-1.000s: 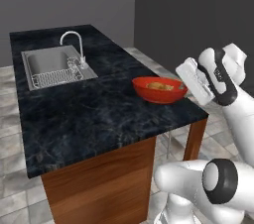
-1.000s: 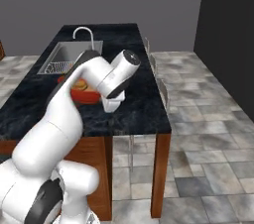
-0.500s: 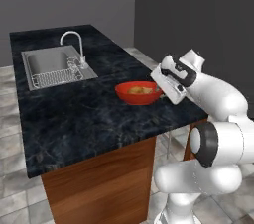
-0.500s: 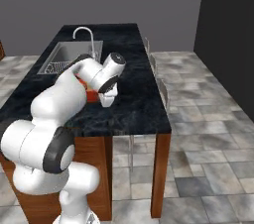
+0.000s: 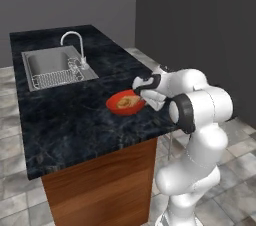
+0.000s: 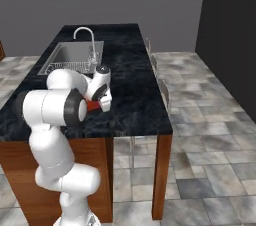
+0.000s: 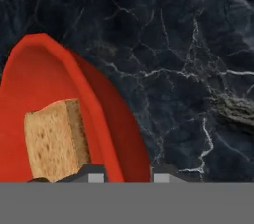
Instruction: Pick up the heated bread from the toaster oven and place it in the bowl. Then move the bread bowl to the dining counter.
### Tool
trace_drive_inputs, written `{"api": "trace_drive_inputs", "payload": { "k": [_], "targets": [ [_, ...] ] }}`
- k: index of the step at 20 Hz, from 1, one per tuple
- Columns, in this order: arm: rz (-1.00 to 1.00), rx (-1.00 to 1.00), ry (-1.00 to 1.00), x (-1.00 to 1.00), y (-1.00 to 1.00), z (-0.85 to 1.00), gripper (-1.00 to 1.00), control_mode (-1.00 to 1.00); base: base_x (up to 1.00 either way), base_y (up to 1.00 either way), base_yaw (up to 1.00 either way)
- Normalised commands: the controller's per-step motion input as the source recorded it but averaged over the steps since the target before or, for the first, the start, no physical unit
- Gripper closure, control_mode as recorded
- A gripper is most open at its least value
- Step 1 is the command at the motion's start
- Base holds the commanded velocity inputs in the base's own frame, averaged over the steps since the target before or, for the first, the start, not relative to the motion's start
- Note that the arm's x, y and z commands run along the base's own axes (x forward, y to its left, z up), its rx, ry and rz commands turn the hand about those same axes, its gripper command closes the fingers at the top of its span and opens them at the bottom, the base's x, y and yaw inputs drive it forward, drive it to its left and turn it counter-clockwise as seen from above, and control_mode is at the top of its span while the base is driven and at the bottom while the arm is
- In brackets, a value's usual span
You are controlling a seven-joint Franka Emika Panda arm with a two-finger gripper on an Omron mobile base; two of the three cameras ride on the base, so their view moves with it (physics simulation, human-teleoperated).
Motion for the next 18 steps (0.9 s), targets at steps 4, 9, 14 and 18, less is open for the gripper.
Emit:
{"api": "trace_drive_inputs", "payload": {
  "k": [4,9,14,18],
  "targets": [
    [-0.02,-0.01,-0.03,0.39,0.01,-0.23,-1.0,-1.0,0.0,0.0,0.0],
    [-0.07,0.02,0.0,-0.07,-0.04,0.28,-1.0,-1.0,0.0,0.0,0.0],
    [-0.01,0.06,0.0,-0.87,-0.48,0.86,-1.0,-1.0,0.0,0.0,0.0],
    [0.0,0.1,-0.06,-1.0,-0.64,0.98,-1.0,-1.0,0.0,0.0,0.0]
  ]
}}
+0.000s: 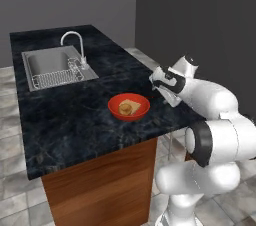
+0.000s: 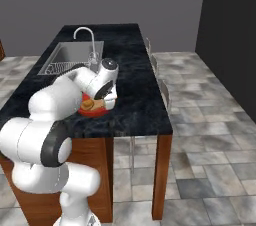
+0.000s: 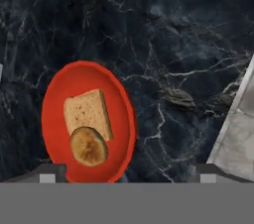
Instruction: Pick up the heated bread from the toaster oven and place it in the bowl. Then move the bread bowl to the dining counter.
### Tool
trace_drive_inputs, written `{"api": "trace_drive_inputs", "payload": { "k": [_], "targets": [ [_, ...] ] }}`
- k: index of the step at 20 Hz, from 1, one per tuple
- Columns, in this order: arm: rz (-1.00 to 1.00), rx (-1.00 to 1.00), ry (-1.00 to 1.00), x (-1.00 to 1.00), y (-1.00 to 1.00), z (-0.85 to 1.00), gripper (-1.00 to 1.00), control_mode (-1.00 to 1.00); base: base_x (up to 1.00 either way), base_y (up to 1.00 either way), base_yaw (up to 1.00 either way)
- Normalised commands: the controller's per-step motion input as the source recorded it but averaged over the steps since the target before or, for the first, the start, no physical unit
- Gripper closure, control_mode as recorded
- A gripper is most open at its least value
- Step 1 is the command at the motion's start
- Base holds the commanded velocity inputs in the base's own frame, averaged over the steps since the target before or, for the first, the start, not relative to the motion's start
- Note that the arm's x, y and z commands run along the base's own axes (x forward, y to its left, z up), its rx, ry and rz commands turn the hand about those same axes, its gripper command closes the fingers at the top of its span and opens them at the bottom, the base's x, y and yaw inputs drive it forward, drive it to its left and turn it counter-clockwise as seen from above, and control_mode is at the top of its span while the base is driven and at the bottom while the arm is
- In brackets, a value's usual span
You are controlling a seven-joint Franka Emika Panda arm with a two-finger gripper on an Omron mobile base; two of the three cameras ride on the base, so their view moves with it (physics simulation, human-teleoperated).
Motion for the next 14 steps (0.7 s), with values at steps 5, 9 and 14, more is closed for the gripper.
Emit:
{"api": "trace_drive_inputs", "payload": {
  "k": [5,9,14],
  "targets": [
    [0.0,0.07,-0.13,-1.0,-0.44,1.0,-1.0,-1.0,0.0,0.0,0.0],
    [0.0,0.01,-0.37,-1.0,-0.13,0.97,-1.0,-1.0,0.0,0.0,0.0],
    [-0.08,-0.03,-0.67,-0.9,-0.21,0.48,-1.0,-1.0,0.0,0.0,0.0]
  ]
}}
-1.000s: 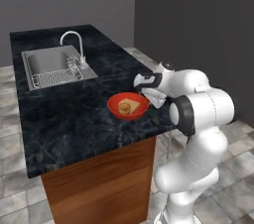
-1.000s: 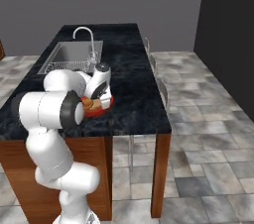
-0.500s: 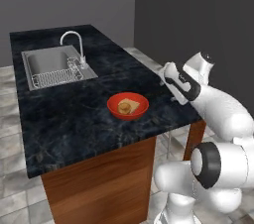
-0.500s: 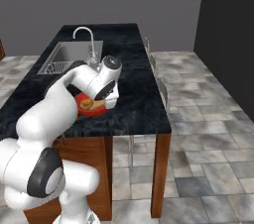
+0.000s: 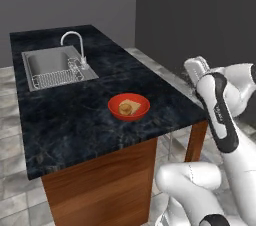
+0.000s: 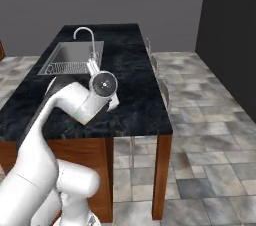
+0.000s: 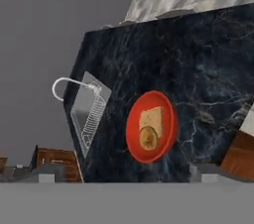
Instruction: Pick up the heated bread from the toaster oven and place it in the bowl. Then move the bread bowl to the dining counter.
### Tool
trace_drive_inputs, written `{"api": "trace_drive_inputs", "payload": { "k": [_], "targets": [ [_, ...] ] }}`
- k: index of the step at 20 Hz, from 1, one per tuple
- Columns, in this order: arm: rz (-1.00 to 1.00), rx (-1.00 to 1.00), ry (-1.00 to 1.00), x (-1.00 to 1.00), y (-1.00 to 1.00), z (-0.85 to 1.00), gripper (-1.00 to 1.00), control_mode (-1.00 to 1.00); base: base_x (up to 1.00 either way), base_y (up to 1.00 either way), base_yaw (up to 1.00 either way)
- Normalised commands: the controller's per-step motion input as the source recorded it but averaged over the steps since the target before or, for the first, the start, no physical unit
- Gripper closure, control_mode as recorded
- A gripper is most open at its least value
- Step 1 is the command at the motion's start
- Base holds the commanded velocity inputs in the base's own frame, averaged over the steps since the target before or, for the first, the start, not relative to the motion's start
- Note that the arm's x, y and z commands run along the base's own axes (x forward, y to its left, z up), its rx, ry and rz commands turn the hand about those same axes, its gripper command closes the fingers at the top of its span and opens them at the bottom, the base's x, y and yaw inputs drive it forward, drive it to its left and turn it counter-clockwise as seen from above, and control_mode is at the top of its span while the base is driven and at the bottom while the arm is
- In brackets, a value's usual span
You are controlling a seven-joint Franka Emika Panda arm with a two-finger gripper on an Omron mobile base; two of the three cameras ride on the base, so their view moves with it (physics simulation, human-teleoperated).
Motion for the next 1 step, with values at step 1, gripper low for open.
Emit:
{"api": "trace_drive_inputs", "payload": {
  "k": [1],
  "targets": [
    [0.01,0.0,-0.01,-0.02,0.0,0.0,-1.0,-1.0,0.0,0.0,0.0]
  ]
}}
